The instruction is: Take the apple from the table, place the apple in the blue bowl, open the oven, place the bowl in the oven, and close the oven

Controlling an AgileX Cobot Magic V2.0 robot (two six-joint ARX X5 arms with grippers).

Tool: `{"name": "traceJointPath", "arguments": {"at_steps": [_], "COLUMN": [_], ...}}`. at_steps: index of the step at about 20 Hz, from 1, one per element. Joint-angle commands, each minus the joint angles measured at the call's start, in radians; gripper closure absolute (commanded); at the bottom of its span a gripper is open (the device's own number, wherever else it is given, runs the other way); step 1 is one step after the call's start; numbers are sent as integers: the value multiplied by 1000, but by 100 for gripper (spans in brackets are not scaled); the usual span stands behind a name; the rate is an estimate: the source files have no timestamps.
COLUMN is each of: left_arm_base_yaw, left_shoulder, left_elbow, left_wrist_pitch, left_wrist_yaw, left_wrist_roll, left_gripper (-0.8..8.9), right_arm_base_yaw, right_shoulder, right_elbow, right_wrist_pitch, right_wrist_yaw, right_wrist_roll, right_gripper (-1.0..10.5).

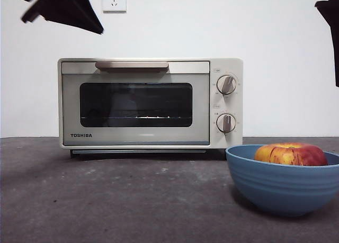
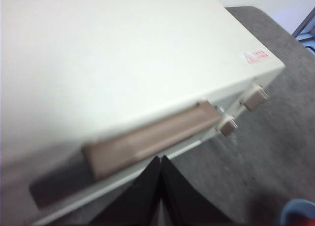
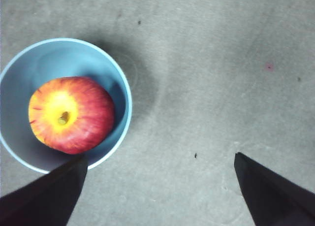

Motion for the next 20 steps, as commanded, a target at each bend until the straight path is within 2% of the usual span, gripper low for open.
{"name": "traceJointPath", "arguments": {"at_steps": [1,6,12,20], "left_arm_base_yaw": [-10,-23,-45,-73], "left_shoulder": [87,199,234,237], "left_elbow": [77,129,129,129], "left_wrist_pitch": [12,34,26,-215], "left_wrist_yaw": [-19,-21,-23,-23], "left_wrist_roll": [45,48,53,97], "left_gripper": [806,806,806,807], "right_arm_base_yaw": [-5,-13,-13,-13], "right_shoulder": [8,8,8,8], "right_elbow": [2,2,2,2], "right_wrist_pitch": [-10,-9,-8,-10], "right_wrist_yaw": [-3,-2,-2,-2], "right_wrist_roll": [3,3,3,3], "right_gripper": [473,474,474,474]}}
